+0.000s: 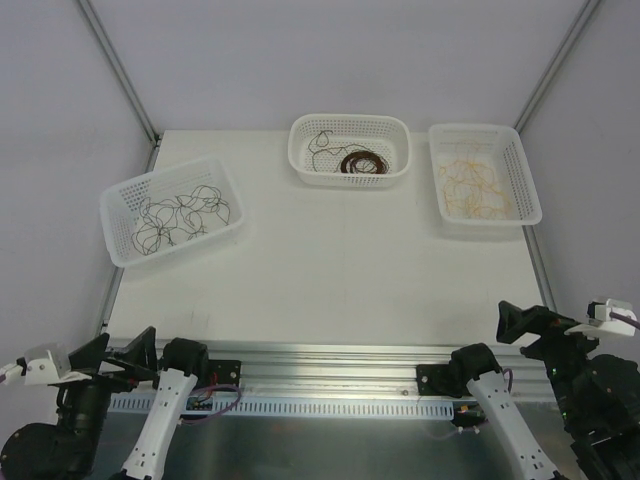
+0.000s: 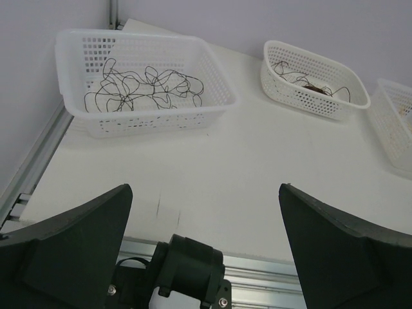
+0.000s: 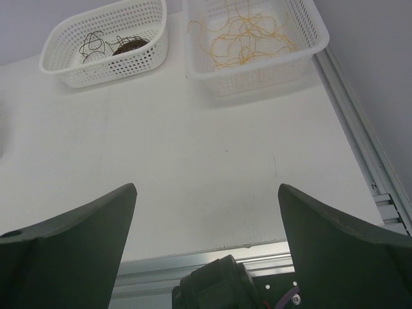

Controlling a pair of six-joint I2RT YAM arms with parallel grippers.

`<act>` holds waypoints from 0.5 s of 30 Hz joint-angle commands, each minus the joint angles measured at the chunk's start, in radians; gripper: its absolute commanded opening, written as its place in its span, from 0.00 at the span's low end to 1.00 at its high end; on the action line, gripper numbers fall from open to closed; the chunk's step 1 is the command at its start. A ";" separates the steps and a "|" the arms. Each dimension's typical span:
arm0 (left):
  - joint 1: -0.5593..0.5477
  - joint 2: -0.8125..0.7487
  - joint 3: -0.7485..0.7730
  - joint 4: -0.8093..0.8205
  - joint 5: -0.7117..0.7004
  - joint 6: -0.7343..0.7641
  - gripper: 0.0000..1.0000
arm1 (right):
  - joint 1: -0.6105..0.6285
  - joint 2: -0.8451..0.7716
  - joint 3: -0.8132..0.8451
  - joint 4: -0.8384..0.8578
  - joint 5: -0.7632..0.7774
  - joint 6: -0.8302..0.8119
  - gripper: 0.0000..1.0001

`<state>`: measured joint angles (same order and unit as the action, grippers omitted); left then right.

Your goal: Untangle the cables

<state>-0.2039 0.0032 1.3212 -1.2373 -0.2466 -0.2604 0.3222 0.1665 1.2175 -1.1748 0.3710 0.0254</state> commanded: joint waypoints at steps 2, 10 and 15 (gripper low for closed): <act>-0.008 -0.071 0.050 -0.091 -0.019 -0.026 0.99 | -0.003 -0.019 0.034 -0.084 0.016 0.028 0.97; -0.008 -0.120 0.046 -0.186 0.036 -0.105 0.99 | -0.002 -0.074 0.013 -0.108 -0.030 0.056 0.97; -0.008 -0.127 0.038 -0.206 0.046 -0.134 0.99 | -0.002 -0.085 0.004 -0.118 -0.052 0.059 0.97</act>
<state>-0.2039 0.0032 1.3643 -1.3453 -0.2352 -0.3557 0.3222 0.0834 1.2285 -1.2762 0.3450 0.0715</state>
